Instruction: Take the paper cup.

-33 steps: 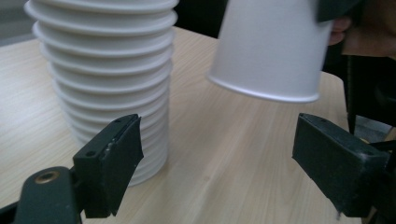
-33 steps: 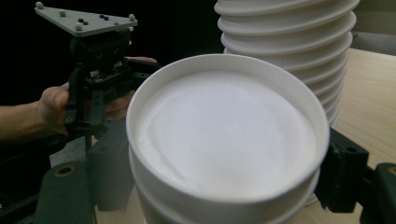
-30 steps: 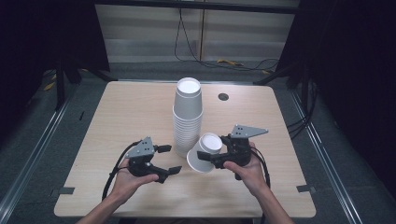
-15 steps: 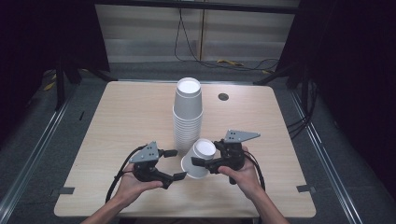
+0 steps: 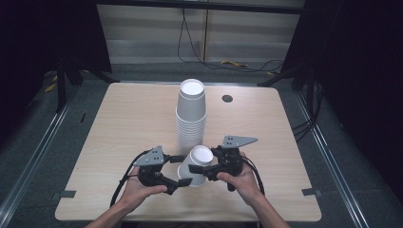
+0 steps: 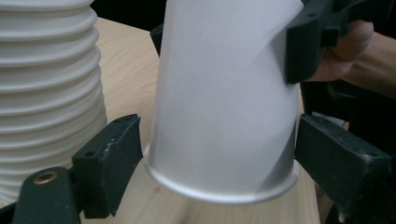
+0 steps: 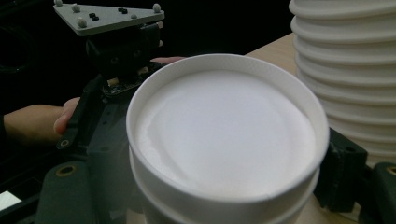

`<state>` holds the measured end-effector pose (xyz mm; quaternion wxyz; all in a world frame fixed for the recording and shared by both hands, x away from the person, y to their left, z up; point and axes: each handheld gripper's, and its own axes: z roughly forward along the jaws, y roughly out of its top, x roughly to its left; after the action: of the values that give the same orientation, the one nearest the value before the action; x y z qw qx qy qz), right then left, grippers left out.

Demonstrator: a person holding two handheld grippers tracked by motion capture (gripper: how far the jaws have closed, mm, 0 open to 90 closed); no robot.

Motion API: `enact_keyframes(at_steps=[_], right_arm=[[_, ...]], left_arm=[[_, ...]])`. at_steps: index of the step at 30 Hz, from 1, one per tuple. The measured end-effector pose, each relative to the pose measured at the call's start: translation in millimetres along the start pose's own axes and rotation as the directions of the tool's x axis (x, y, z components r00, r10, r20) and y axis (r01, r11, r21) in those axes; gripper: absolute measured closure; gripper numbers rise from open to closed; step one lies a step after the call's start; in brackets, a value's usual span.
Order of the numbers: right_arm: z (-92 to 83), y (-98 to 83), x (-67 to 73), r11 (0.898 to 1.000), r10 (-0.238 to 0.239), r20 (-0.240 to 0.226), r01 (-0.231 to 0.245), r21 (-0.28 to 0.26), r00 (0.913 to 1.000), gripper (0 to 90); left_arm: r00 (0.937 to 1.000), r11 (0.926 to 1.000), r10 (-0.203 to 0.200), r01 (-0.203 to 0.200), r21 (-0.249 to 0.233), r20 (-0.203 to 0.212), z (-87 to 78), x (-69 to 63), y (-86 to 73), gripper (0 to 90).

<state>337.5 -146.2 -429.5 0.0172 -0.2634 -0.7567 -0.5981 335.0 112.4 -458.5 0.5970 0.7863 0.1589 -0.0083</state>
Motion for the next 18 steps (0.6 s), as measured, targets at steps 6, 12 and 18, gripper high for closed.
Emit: enact_keyframes(at_steps=[6,12,18], right_arm=[[2.6,2.9,6.0,0.999,-0.039,-0.012,0.039,-0.017,0.9992,22.4],[4.9,2.5,6.8,0.999,-0.033,-0.029,0.032,-0.039,0.999,22.4],[8.0,2.1,7.3,0.998,-0.027,-0.064,0.023,-0.065,0.9976,22.4]], left_arm=[[1.0,0.9998,0.005,-0.005,-0.021,0.006,-1.7,-1.3,3.0,11.9],[0.9999,0.9999,0.011,-0.011,-0.011,0.008,3.9,-2.3,1.6,8.0],[0.9998,0.9998,0.017,-0.017,-0.01,0.008,7.2,-5.3,6.1,7.0]])
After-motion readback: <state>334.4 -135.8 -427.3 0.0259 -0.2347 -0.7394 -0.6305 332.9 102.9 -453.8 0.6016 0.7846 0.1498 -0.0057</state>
